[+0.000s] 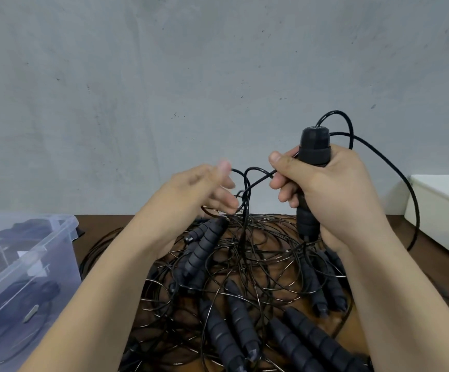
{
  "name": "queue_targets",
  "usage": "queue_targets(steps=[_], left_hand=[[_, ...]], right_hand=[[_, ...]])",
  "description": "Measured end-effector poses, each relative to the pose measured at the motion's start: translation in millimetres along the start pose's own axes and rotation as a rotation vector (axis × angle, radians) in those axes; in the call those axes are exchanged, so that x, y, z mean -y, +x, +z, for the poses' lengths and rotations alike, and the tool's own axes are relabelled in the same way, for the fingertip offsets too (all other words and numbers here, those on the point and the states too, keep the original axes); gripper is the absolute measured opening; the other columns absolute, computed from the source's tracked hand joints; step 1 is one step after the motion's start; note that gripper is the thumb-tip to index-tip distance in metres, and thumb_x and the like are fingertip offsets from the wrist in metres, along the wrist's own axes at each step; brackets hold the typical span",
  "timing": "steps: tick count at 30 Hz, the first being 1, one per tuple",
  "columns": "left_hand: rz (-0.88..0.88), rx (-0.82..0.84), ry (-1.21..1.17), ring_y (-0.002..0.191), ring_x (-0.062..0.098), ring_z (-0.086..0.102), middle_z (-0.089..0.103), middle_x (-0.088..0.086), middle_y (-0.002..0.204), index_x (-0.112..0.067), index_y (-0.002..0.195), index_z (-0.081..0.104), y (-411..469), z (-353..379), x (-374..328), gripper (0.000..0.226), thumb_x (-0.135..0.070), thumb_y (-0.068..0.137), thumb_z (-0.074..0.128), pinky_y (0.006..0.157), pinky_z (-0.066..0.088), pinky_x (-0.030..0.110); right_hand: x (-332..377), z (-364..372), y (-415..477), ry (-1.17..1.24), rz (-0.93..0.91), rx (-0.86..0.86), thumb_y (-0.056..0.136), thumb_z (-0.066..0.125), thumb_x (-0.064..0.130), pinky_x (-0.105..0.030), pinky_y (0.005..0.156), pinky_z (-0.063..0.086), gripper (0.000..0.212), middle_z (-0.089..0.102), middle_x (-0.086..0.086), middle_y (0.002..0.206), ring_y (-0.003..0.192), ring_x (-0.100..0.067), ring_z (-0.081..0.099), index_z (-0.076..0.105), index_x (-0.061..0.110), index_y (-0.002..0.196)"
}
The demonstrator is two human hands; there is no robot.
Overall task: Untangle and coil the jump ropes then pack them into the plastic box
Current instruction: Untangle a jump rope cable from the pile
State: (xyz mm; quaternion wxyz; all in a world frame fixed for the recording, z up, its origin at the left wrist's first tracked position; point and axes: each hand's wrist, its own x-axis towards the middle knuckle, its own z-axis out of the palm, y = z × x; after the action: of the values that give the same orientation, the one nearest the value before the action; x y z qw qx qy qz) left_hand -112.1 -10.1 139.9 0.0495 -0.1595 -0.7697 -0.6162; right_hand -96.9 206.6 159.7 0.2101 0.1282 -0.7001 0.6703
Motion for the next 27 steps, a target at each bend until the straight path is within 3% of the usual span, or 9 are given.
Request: queue_targets(steps=[3,6,8,10,13,16,19,23,27], left_hand=[[0.010,0.069,-0.115,0.073,0.020,0.069,0.069,0.005,0.072,-0.006,0.106,0.069,0,0,8,0.025,-0.030,0.104,0.061,0.081,0.055,0.032],[-0.045,-0.070,-0.352,0.047,0.009,0.031,0.032,-0.008,0.056,-0.012,0.094,0.071,9,-13,14,0.016,-0.024,0.101,0.064,0.061,0.033,0.027],[-0.070,-0.200,-0.421,0.043,0.006,0.025,0.030,-0.012,0.052,-0.017,0.085,0.071,13,-24,13,0.009,-0.022,0.092,0.074,0.059,0.033,0.027],[-0.097,-0.335,-0.398,0.043,0.007,0.035,0.041,-0.009,0.058,-0.018,0.091,0.070,13,-29,12,0.006,-0.014,0.093,0.073,0.055,0.047,0.028],[-0.133,-0.406,-0.065,0.078,0.012,0.070,0.066,-0.003,0.105,-0.029,0.126,0.065,8,-31,11,0.036,-0.012,0.095,0.070,0.076,0.063,0.037],[0.013,-0.207,0.308,0.124,-0.002,0.057,0.056,-0.018,0.136,-0.053,0.132,0.058,-4,-29,1,0.057,-0.018,0.090,0.076,0.103,0.051,0.034],[0.338,-0.058,0.344,0.134,-0.002,0.053,0.063,-0.020,0.137,-0.043,0.128,0.068,-15,-15,-17,0.043,-0.014,0.097,0.073,0.115,0.042,0.034],[0.461,-0.069,0.309,0.109,0.011,0.071,0.077,-0.008,0.103,-0.030,0.117,0.073,-22,6,-24,0.021,-0.024,0.097,0.077,0.106,0.050,0.037],[0.387,-0.022,0.322,0.081,0.010,0.065,0.072,-0.003,0.086,-0.028,0.110,0.066,-20,8,-19,0.021,-0.033,0.093,0.079,0.083,0.053,0.032]], right_hand=[[1,-2,1,0.067,0.014,-0.020,0.097,0.078,0.018,-0.029,0.052,0.046,0.017,0.074,-0.009,0.072,0.054,-0.016,0.061,0.068,0.011,0.085],[1,-9,2,0.102,0.010,-0.076,0.097,0.078,0.018,-0.028,0.052,0.047,0.016,0.072,-0.007,0.071,0.055,-0.014,0.059,0.069,0.008,0.089],[1,-9,1,0.108,0.023,-0.059,0.097,0.078,0.018,-0.027,0.052,0.047,0.017,0.071,-0.006,0.070,0.055,-0.013,0.058,0.069,0.009,0.087],[0,-5,0,0.114,0.038,-0.031,0.097,0.078,0.019,-0.027,0.051,0.046,0.017,0.070,-0.007,0.070,0.054,-0.014,0.058,0.069,0.009,0.085],[1,-1,0,0.145,0.077,0.017,0.096,0.078,0.019,-0.026,0.051,0.046,0.018,0.069,-0.007,0.070,0.054,-0.015,0.057,0.069,0.009,0.085],[0,0,0,0.130,0.109,0.105,0.096,0.078,0.019,-0.025,0.050,0.045,0.018,0.069,-0.008,0.070,0.054,-0.015,0.056,0.068,0.004,0.092],[-1,2,-2,0.094,0.099,0.163,0.095,0.079,0.021,-0.026,0.050,0.045,0.021,0.070,-0.010,0.071,0.054,-0.016,0.057,0.070,0.001,0.095],[0,5,-6,0.044,0.063,0.231,0.096,0.078,0.021,-0.026,0.049,0.045,0.020,0.070,-0.011,0.070,0.054,-0.017,0.059,0.073,0.004,0.086],[0,8,-7,0.060,0.065,0.218,0.096,0.078,0.017,-0.027,0.049,0.046,0.018,0.069,-0.010,0.068,0.052,-0.017,0.058,0.071,0.007,0.083]])
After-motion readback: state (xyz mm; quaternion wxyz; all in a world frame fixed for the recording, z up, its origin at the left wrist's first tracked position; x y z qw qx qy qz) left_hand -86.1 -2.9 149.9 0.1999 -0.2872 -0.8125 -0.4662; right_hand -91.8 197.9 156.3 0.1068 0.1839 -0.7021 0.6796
